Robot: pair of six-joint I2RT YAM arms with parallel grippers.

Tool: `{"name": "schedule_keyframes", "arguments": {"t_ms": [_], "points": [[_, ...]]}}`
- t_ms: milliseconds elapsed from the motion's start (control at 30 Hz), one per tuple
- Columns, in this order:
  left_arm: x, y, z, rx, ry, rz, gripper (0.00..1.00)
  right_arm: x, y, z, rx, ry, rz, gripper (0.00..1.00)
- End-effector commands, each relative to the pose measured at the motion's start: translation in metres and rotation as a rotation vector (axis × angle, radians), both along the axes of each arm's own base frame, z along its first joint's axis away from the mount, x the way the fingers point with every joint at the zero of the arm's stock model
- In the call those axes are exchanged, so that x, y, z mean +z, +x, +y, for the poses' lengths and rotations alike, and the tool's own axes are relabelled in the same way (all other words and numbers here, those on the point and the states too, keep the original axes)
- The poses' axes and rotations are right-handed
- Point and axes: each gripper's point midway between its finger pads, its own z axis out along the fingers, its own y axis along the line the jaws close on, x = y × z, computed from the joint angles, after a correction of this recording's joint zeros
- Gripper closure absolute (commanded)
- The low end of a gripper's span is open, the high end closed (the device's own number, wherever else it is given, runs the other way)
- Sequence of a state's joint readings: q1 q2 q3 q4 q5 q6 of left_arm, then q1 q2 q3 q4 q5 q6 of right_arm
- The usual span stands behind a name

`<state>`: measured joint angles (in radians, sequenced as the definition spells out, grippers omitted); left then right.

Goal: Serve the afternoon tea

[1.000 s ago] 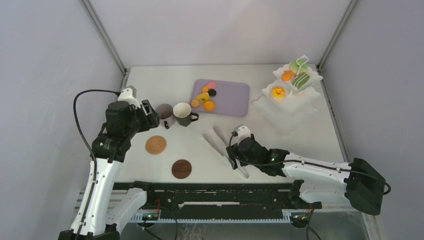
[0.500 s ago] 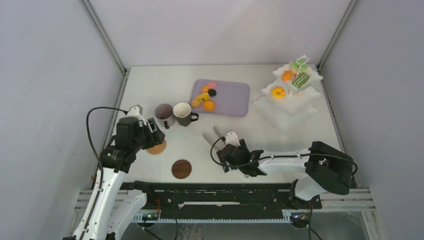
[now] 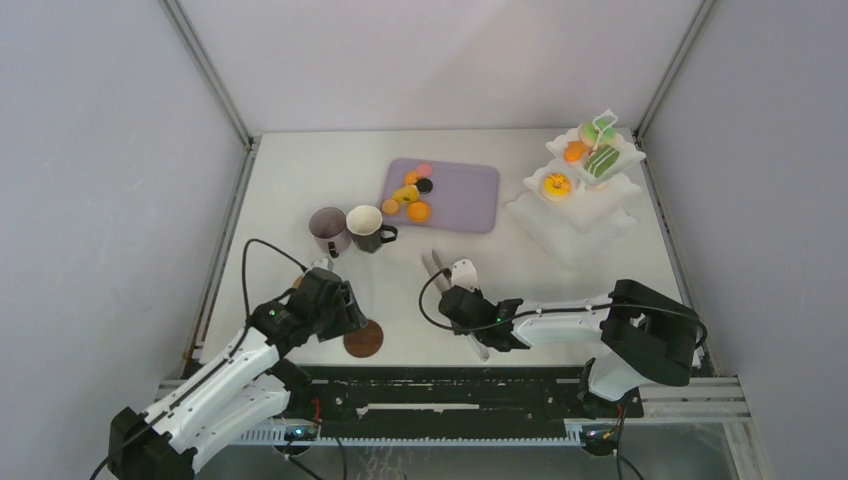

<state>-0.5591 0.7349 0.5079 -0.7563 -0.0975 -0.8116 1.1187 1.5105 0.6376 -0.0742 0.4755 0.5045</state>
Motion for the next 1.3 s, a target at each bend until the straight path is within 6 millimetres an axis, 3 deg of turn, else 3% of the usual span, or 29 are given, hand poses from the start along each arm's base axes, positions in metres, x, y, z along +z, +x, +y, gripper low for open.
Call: {"name": "schedule_keyframes", "arguments": {"t_ms": [0,267,633,933,1100,1267], "points": [[-0.004,0.013,-0.024,0.044,-0.093,-0.052,0.4,0.016,0.014,0.007,-0.04,0.055,-0.04,0.6],[-0.034,0.019,-0.045,0.006,-0.107,-0.006,0.45,0.024,0.017,0.005,-0.041,0.064,-0.054,0.65],[-0.046,0.045,-0.036,0.054,-0.006,-0.042,0.45,0.075,0.021,-0.021,-0.076,0.099,-0.128,0.68],[-0.038,0.086,-0.023,0.1,0.07,-0.103,0.44,0.105,0.025,-0.046,-0.124,0.127,-0.181,0.68],[-0.035,0.104,-0.006,0.167,0.061,-0.114,0.43,0.112,0.027,-0.048,-0.121,0.145,-0.189,0.68],[-0.026,0.114,-0.01,0.146,0.039,-0.133,0.42,0.12,0.027,-0.043,-0.094,0.18,-0.168,0.69]]}}
